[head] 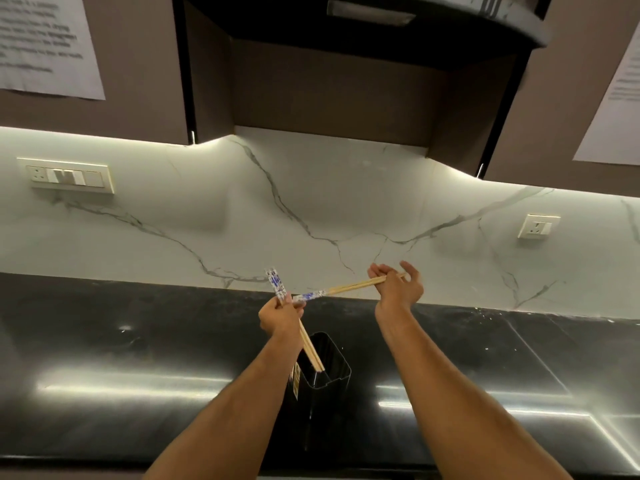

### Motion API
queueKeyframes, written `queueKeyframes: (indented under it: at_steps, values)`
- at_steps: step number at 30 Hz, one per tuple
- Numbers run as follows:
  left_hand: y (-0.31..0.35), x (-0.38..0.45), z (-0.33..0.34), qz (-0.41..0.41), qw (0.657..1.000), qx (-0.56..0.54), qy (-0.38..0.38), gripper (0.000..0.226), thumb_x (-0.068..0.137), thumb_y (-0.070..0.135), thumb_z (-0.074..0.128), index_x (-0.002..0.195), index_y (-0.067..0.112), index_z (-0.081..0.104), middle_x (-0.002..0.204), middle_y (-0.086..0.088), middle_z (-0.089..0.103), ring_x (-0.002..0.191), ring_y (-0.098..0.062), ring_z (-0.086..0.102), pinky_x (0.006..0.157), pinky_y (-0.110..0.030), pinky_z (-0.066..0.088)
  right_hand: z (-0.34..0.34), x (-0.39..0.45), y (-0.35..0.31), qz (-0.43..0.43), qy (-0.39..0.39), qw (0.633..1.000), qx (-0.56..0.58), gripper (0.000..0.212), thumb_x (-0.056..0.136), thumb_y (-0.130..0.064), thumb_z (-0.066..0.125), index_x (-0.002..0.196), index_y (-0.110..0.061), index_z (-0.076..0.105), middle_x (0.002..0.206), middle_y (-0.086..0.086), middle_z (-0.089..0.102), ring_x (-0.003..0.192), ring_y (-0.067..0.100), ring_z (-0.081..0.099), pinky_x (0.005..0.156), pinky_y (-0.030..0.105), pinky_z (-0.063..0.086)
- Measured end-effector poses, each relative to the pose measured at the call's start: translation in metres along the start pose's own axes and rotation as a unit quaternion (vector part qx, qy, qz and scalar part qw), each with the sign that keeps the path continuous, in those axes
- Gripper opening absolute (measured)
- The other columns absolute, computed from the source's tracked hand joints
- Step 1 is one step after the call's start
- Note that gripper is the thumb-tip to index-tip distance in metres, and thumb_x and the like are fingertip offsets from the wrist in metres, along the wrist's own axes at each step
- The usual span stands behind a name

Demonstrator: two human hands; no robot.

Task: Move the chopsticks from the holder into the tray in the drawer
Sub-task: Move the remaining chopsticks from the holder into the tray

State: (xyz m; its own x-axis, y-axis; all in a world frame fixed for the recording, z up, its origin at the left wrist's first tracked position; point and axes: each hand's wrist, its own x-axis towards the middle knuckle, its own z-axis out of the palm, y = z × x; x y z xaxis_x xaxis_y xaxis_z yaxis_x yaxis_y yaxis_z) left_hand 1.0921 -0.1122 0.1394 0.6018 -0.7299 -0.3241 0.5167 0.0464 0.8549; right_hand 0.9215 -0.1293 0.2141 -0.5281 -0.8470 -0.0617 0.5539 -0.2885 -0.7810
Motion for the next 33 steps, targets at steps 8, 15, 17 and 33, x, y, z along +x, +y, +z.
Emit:
queueKeyframes:
  at_steps: [8,15,17,33]
  values:
    - [0.011,-0.034,0.025,-0.075,0.986,-0.122,-0.079,0.012,0.100,0.000,0.055,0.100,-0.008,0.064,0.090,-0.022,0.072,0.075,-0.030,0.074,0.079,-0.045,0.064,-0.013,-0.030,0.017,0.089,0.058,0.992,0.069,0.019,0.092,0.012,0.059,0.105,-0.002,0.057,0.096,0.023,0.072,0.081,0.029,0.077,0.076,0.039,0.065]
    - [0.014,-0.042,0.026,-0.106,0.973,-0.183,-0.092,0.019,0.104,0.002,0.045,0.117,-0.007,0.056,0.105,-0.029,0.072,0.096,-0.039,0.075,0.078,-0.050,0.064,-0.039,-0.023,0.025,0.043,0.003,0.981,-0.189,0.007,0.091,-0.001,0.069,0.097,-0.004,0.068,0.083,0.015,0.075,0.069,0.019,0.077,0.064,0.030,0.064]
    - [0.012,-0.044,0.026,-0.106,0.970,-0.197,-0.097,0.022,0.104,0.005,0.045,0.119,-0.008,0.055,0.103,-0.028,0.073,0.094,-0.037,0.075,0.078,-0.048,0.064,-0.048,-0.020,0.027,0.032,-0.016,0.958,-0.286,0.004,0.091,-0.010,0.071,0.093,-0.006,0.072,0.073,0.008,0.076,0.065,0.016,0.076,0.064,0.029,0.063]
    - [-0.007,-0.045,0.029,-0.019,0.988,-0.145,-0.050,0.013,0.101,0.011,0.057,0.111,0.005,0.063,0.091,-0.012,0.076,0.075,-0.019,0.078,0.066,-0.029,0.062,-0.066,-0.016,0.033,0.207,-0.091,0.896,-0.383,0.014,0.083,-0.007,0.079,0.091,0.002,0.071,0.090,0.015,0.074,0.064,0.021,0.077,0.064,0.031,0.064]
